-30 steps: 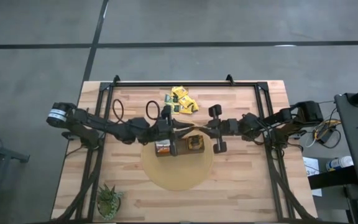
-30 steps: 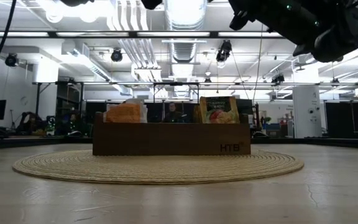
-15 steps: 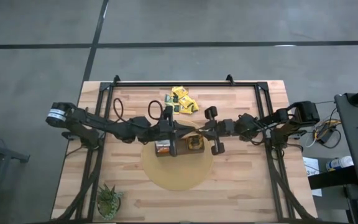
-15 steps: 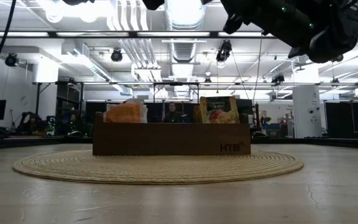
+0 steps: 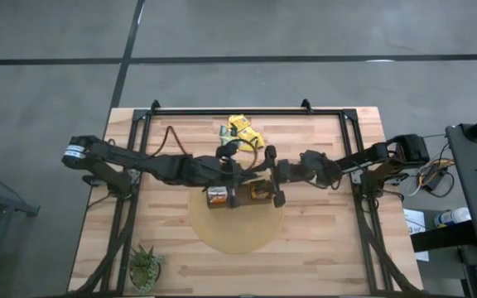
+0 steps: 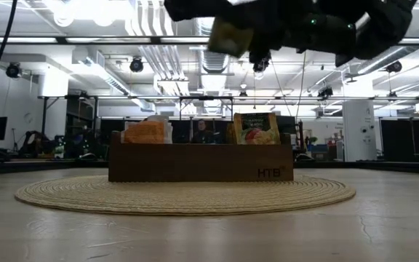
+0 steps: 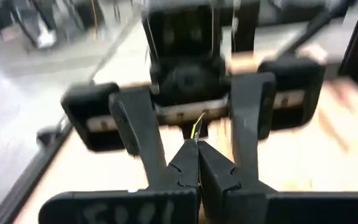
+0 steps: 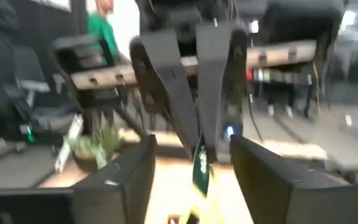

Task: Pick & Place Tea
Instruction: Put the white and orange tea bag into the wooden organizer

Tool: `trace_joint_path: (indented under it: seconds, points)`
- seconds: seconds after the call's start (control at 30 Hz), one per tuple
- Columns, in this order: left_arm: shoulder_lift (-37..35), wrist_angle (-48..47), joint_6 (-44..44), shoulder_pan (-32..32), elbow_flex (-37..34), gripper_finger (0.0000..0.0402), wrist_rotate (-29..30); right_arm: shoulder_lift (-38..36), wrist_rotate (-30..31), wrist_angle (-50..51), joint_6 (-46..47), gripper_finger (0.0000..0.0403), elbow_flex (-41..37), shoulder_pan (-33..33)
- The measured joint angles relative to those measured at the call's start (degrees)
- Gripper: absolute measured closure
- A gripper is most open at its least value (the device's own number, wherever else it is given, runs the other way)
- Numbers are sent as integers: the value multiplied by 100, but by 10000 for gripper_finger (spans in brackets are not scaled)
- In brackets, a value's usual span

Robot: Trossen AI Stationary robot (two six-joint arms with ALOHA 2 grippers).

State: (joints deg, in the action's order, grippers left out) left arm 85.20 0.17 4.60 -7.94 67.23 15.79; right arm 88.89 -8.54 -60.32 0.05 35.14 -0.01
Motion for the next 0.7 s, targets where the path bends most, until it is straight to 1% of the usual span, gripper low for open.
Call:
trace_joint_path:
  seconds: [0.07,0.1,0.2,0.3,0.37,0.43,0.53,0.6,0.7]
  points:
    - [20,-771,-163,0,231,401,64,-57,152,844,-14,174,168,-2]
    - [41,-992,-275,0,291,401,118,-65,207,1268,-40,164,270,-4]
    - [54,-1205,-473,-1,277,401,229,-66,271,2398,-103,140,625,-18]
    - [54,-1238,-700,0,195,401,234,-27,272,3001,-190,128,912,-17]
    - [54,-1444,-820,0,173,401,233,-25,270,3121,-164,125,982,-14]
    - [54,-1695,-984,0,167,401,252,-26,270,3121,-113,126,1008,-15]
    - [54,-2107,-1214,-2,148,401,600,-25,268,3219,22,139,1013,-15]
    - [54,-2258,-1335,0,141,401,677,-25,268,3360,-8,155,1013,-15]
    - [54,-2235,-1357,0,126,401,677,12,269,3507,-93,188,1013,-27]
